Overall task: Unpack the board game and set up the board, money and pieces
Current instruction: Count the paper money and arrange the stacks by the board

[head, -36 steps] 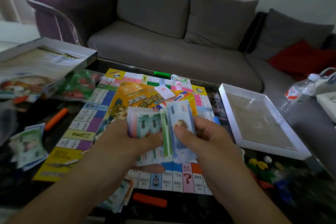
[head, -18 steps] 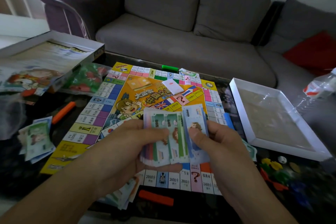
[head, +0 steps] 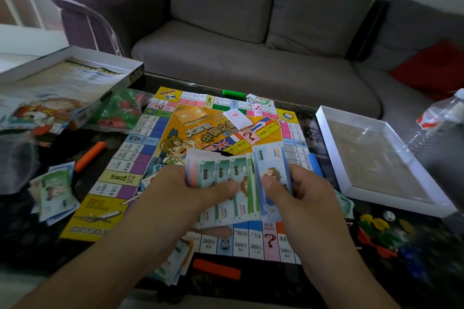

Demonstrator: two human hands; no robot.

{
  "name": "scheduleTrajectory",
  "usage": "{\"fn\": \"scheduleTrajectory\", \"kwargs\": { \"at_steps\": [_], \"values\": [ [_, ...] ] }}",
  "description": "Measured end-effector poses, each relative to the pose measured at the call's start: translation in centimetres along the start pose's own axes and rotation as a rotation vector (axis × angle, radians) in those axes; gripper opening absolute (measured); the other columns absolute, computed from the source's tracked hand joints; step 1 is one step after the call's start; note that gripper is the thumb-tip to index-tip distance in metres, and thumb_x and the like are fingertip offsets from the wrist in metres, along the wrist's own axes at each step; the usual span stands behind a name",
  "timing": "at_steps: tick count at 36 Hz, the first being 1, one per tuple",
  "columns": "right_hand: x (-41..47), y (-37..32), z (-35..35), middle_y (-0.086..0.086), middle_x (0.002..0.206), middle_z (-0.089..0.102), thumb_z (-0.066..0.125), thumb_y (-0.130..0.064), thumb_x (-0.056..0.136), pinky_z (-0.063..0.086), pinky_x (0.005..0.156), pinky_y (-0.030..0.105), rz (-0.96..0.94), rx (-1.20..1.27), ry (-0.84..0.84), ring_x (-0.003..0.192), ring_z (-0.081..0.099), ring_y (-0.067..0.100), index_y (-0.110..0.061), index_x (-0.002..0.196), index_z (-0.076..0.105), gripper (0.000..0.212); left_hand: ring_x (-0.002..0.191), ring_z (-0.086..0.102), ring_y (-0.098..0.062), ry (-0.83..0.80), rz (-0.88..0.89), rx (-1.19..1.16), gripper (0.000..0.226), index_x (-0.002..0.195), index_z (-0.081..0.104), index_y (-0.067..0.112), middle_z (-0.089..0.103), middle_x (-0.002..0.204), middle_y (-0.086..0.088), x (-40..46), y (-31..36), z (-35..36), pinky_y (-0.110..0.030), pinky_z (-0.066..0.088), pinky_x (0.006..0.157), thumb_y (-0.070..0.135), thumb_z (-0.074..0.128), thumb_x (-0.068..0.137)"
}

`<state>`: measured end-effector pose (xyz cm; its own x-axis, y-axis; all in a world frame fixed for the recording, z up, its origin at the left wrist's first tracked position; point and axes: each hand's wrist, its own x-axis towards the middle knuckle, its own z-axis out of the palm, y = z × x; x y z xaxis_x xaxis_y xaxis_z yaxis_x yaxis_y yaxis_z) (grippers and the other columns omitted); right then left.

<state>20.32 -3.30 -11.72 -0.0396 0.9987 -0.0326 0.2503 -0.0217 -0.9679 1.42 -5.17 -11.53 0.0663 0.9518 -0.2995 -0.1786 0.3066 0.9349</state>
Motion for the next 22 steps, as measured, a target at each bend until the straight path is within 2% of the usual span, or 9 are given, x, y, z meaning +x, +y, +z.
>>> {"fn": "scheduleTrajectory", "kwargs": {
  "at_steps": [4, 8, 12, 14, 17, 20, 22],
  "values": [
    [-0.2, 0.1, 0.3, -0.01, 0.092, 0.079, 0.063, -0.032, 0.103, 0.064, 0.075, 0.036, 0.0, -0.01, -0.034, 0.085, 0.077, 0.012, -0.039, 0.101, 0.075, 0.014, 0.088, 0.079, -0.03, 0.015, -0.012, 0.0, 0.012, 0.094, 0.084, 0.018, 0.081, 0.097, -0.01, 0.1, -0.2, -0.2, -0.051, 0.066, 0.066, 0.016, 0.078, 0.084],
    [-0.2, 0.2, 0.9, -0.01, 0.091, 0.078, 0.062, -0.034, 0.103, 0.065, 0.077, 0.036, -0.006, -0.038, -0.056, 0.085, 0.076, 0.011, -0.039, 0.104, 0.075, 0.014, 0.089, 0.079, -0.031, 0.018, 0.0, -0.021, 0.012, 0.096, 0.084, 0.02, 0.081, 0.1, -0.01, 0.2, -0.4, -0.2, -0.052, 0.066, 0.069, 0.015, 0.077, 0.087],
    [-0.3, 0.1, 1.1, -0.014, 0.093, 0.079, 0.062, -0.033, 0.103, 0.063, 0.074, 0.027, 0.009, -0.029, -0.072, 0.085, 0.075, 0.006, -0.038, 0.113, 0.074, 0.017, 0.091, 0.079, -0.033, 0.045, -0.003, -0.086, 0.019, 0.105, 0.082, 0.013, 0.081, 0.103, -0.011, 0.2, -0.4, -0.2, -0.055, 0.065, 0.072, 0.015, 0.077, 0.086],
    [-0.4, 0.1, 1.1, -0.015, 0.093, 0.079, 0.063, -0.031, 0.103, 0.061, 0.069, 0.02, 0.017, -0.024, -0.065, 0.084, 0.075, 0.005, -0.037, 0.11, 0.075, 0.015, 0.09, 0.079, -0.033, 0.058, -0.008, -0.123, 0.024, 0.109, 0.08, 0.011, 0.08, 0.103, -0.012, 0.3, -0.4, -0.3, -0.052, 0.066, 0.069, 0.014, 0.078, 0.085],
    [-0.3, 0.1, 1.3, -0.012, 0.09, 0.08, 0.066, -0.028, 0.101, 0.063, 0.073, 0.028, 0.046, -0.004, -0.031, 0.083, 0.077, 0.01, -0.036, 0.104, 0.075, 0.013, 0.091, 0.079, -0.034, 0.043, -0.027, -0.156, 0.026, 0.11, 0.08, 0.012, 0.08, 0.104, -0.013, 0.3, -0.5, -0.2, -0.048, 0.066, 0.067, 0.016, 0.079, 0.085],
    [0.2, -0.1, 1.3, -0.017, 0.087, 0.079, 0.067, -0.025, 0.1, 0.059, 0.063, 0.017, 0.041, -0.014, -0.018, 0.079, 0.076, 0.005, -0.039, 0.098, 0.073, 0.016, 0.092, 0.079, -0.035, 0.026, -0.05, -0.177, 0.024, 0.107, 0.081, 0.01, 0.08, 0.103, -0.015, 0.7, -0.3, -0.1, -0.05, 0.066, 0.069, 0.018, 0.078, 0.085],
    [0.7, -0.6, 1.2, -0.017, 0.086, 0.078, 0.067, -0.025, 0.1, 0.058, 0.06, 0.015, 0.026, -0.04, -0.013, 0.078, 0.076, 0.006, -0.039, 0.097, 0.073, 0.016, 0.092, 0.079, -0.035, 0.018, -0.052, -0.193, 0.023, 0.107, 0.08, 0.01, 0.08, 0.102, -0.015, 1.0, 0.2, 0.0, -0.05, 0.066, 0.07, 0.018, 0.078, 0.085]
  ]
}}
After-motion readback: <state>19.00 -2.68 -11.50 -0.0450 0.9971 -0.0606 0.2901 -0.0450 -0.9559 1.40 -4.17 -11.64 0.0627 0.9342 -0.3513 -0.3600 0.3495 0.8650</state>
